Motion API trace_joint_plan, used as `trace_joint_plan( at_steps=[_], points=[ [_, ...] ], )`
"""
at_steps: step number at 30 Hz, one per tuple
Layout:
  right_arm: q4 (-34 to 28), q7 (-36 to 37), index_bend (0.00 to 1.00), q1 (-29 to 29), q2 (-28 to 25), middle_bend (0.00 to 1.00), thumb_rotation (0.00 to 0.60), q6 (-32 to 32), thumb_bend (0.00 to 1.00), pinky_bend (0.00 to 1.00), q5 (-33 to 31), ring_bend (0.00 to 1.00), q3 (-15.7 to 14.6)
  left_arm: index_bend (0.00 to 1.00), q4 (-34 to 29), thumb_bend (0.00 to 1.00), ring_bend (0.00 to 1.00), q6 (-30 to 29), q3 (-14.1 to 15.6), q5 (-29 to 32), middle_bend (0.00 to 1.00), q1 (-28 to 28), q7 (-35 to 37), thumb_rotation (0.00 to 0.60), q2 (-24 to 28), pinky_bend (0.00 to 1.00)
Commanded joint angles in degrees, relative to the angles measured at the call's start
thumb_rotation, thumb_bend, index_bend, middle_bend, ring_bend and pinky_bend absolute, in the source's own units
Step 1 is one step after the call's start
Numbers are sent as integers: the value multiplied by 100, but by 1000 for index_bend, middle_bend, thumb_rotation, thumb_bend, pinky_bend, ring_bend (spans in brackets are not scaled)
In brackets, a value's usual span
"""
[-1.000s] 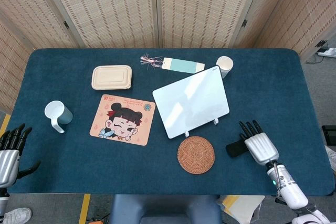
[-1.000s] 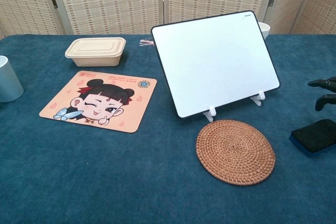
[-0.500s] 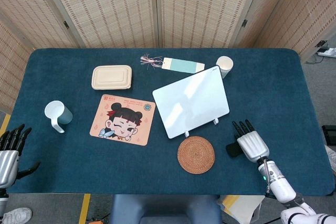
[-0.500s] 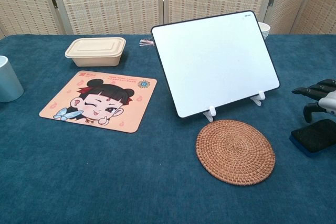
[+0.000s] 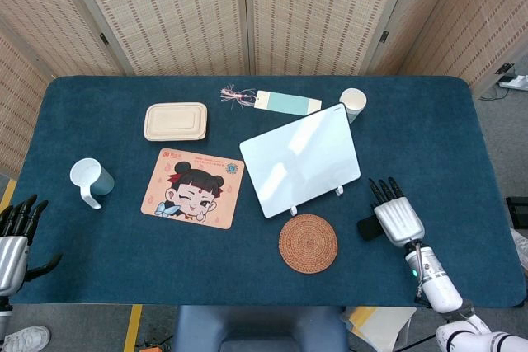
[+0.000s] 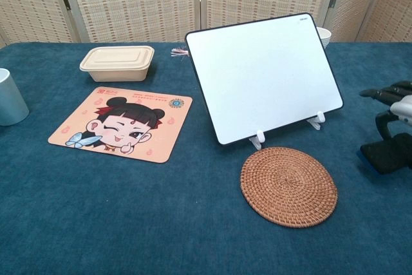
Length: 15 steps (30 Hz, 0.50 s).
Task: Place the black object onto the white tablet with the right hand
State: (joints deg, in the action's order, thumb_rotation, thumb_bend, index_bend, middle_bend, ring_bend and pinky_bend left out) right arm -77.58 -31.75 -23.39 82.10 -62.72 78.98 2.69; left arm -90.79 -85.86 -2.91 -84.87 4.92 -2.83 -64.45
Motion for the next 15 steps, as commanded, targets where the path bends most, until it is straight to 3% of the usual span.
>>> trace_joint_plan(
  at_steps=[1, 5, 15],
  points=[
    [-8, 404, 568, 54, 49, 47, 600, -686, 188, 8, 425, 70, 176, 0, 0, 241, 0, 18, -2, 10, 0, 7, -14, 600, -6, 0],
    [140, 424, 576, -91, 358, 56, 600, -975, 188, 8, 547, 75, 427, 0, -10, 241, 0, 49, 8, 16, 0, 17, -63, 600, -18, 0],
    [699, 204, 576, -783, 1281, 56, 600, -987, 188, 9, 429, 61, 1078, 0, -2, 241, 0, 42, 26, -42, 1, 11, 105, 600, 38, 0]
  ],
)
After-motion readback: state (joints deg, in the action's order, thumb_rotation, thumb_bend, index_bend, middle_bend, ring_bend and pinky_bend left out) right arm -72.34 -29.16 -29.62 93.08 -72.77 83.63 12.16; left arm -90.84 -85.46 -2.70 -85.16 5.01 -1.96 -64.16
